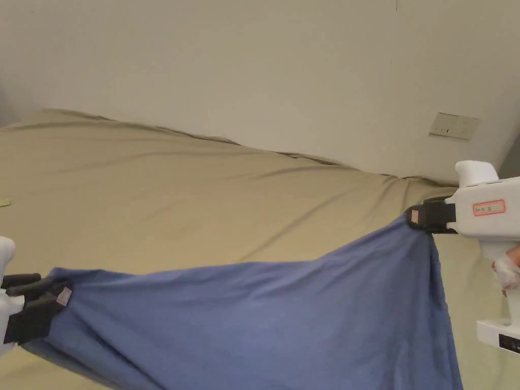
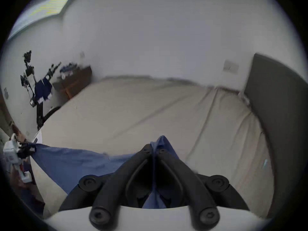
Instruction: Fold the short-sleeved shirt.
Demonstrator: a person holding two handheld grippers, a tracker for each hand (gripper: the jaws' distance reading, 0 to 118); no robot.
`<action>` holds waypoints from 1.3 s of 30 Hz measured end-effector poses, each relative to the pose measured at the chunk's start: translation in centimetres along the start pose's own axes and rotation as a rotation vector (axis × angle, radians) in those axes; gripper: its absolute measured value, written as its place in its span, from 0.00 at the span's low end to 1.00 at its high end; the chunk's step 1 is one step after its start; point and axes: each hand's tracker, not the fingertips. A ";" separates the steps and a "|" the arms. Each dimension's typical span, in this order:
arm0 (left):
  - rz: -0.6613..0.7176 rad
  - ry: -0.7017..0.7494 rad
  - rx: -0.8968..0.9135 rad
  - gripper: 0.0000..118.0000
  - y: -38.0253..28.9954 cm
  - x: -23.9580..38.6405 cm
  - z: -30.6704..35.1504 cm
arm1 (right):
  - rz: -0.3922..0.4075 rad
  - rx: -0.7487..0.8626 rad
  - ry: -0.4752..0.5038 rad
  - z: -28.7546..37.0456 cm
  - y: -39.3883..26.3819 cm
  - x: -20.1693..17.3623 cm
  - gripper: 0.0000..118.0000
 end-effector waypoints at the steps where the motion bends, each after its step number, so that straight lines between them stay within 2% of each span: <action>1: -0.002 -0.004 0.028 0.01 2.0 0.0 0.2 | 0.002 0.051 -0.015 1.7 1.2 0.1 0.03; 3: -0.023 -0.002 0.073 0.01 5.7 -0.1 0.4 | -0.005 0.131 -0.067 4.7 3.5 0.3 0.03; 4: -0.039 0.004 0.091 0.01 7.0 0.0 0.4 | -0.004 0.139 -0.058 5.6 5.0 0.6 0.03; 7: -0.100 0.022 0.153 0.01 13.0 -0.1 0.3 | 0.037 0.214 -0.116 9.0 8.5 0.8 0.03; 8: -0.120 0.032 0.169 0.01 14.9 -0.1 0.2 | 0.043 0.260 -0.163 9.8 9.8 1.1 0.03; 11: -0.128 0.064 0.200 0.01 19.8 -1.0 -1.0 | 0.038 0.336 -0.205 11.9 13.4 1.5 0.03; 15: -0.176 0.151 0.255 0.01 25.3 -1.3 -1.9 | 0.034 0.411 -0.247 13.5 17.2 1.7 0.03; 19: -0.213 0.200 0.282 0.01 29.9 -1.8 -2.8 | 0.065 0.471 -0.276 14.1 20.4 1.5 0.03; 21: -0.210 0.216 0.306 0.01 31.3 -2.0 -3.1 | 0.049 0.496 -0.275 13.7 22.0 2.5 0.03; 31: -0.239 0.245 0.345 0.01 31.6 1.3 -1.2 | 0.084 0.530 -0.230 14.6 23.1 0.6 0.03; 34: -0.221 0.207 0.337 0.01 29.5 0.8 -1.5 | 0.098 0.492 -0.228 14.7 20.7 -0.1 0.03; 39: -0.170 0.121 0.282 0.01 23.1 0.1 -2.2 | 0.100 0.449 -0.156 15.3 13.7 -1.0 0.03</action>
